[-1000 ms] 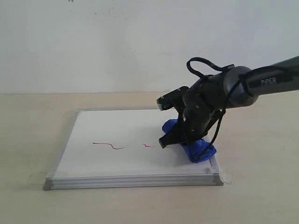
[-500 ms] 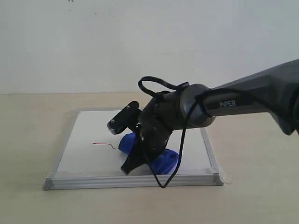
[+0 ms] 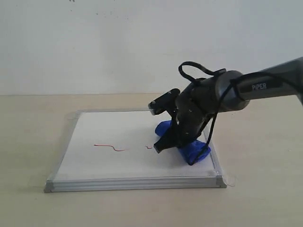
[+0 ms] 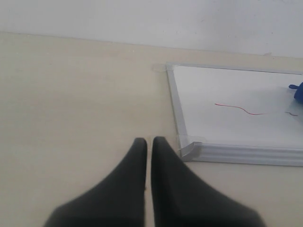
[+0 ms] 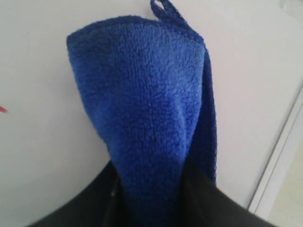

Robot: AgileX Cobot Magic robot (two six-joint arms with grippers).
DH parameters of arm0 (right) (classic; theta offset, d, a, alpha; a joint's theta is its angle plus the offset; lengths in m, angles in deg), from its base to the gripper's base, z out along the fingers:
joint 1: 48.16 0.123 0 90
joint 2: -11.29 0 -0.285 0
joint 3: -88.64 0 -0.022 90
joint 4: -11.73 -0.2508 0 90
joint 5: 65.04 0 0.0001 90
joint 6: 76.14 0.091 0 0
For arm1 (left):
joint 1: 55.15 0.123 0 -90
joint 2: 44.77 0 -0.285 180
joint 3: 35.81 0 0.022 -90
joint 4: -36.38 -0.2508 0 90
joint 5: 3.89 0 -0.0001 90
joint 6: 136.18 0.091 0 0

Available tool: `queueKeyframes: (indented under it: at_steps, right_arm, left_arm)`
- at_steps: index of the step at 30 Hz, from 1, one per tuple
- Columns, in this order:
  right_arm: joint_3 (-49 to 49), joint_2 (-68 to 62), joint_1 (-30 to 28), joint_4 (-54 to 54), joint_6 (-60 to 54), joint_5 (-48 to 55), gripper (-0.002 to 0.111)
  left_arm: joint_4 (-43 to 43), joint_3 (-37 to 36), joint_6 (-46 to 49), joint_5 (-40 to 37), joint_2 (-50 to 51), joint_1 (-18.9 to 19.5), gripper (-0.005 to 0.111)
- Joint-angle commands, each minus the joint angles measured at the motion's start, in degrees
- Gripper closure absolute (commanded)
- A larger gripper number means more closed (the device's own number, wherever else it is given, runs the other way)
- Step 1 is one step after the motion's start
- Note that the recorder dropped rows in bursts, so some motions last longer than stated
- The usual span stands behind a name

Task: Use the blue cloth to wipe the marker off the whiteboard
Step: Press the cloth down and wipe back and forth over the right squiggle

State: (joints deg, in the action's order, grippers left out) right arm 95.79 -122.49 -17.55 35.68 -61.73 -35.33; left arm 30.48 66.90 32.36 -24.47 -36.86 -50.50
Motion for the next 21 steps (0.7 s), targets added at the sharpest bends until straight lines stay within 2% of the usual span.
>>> queueKeyframes:
  at_steps: [1,5,9,16,21]
  right_arm:
    - [-0.9,-1.5,1.7,-5.9,-4.0,5.5,0.108]
    - [0.4,-1.5,5.7,-19.8,-17.1,4.4,0.108]
    - [4.0,-1.5,7.2,-32.8,-29.1,4.8,0.108]
    - [7.1,-1.5,3.3,-29.2,-25.9,1.8,0.108]
    - [7.1,-1.5,-1.1,-21.9,-16.6,1.4,0.108]
  left_arm:
    - [0.5,0.1,-0.4,0.1,-0.1,-0.3,0.103]
    - [0.5,0.1,-0.4,0.1,-0.1,-0.3,0.103]
    - [0.5,0.1,-0.4,0.1,-0.1,-0.3,0.103]
    - [0.5,0.1,-0.4,0.1,-0.1,-0.3,0.103]
    - [0.5,0.1,-0.4,0.1,-0.1,-0.3,0.103]
